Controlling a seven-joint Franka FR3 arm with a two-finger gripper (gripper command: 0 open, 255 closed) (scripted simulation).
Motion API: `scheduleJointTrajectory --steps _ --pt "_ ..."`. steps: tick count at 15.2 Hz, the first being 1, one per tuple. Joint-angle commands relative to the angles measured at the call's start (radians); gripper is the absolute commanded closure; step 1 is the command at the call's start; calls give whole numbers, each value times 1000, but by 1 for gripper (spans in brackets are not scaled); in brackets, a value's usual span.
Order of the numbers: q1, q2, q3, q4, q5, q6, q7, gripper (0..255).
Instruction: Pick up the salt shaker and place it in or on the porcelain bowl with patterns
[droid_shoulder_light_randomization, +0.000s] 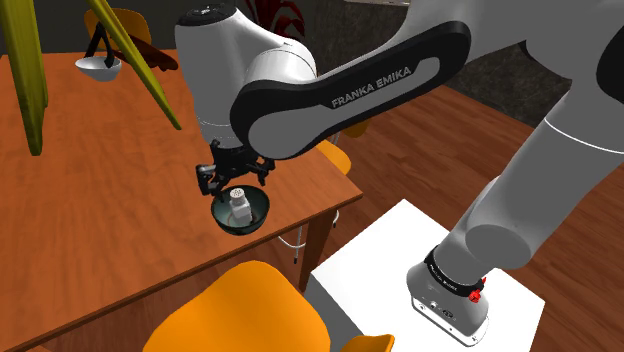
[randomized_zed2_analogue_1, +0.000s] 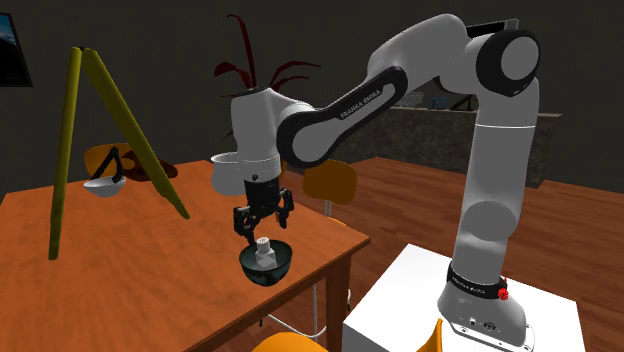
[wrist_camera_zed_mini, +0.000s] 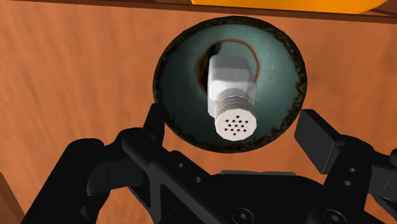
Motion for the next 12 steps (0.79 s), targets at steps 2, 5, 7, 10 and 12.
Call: scheduleJointTrajectory --steps 2,5,7,10,12 --pt "1 -24 3 45 22 -63 -15 0" --pt "3 -41 5 90 37 -120 -25 0" --pt "3 -41 5 90 37 -120 -25 0" --pt "3 -41 5 90 37 -120 -25 0" --pt "3 -41 5 90 37 -120 -25 0"
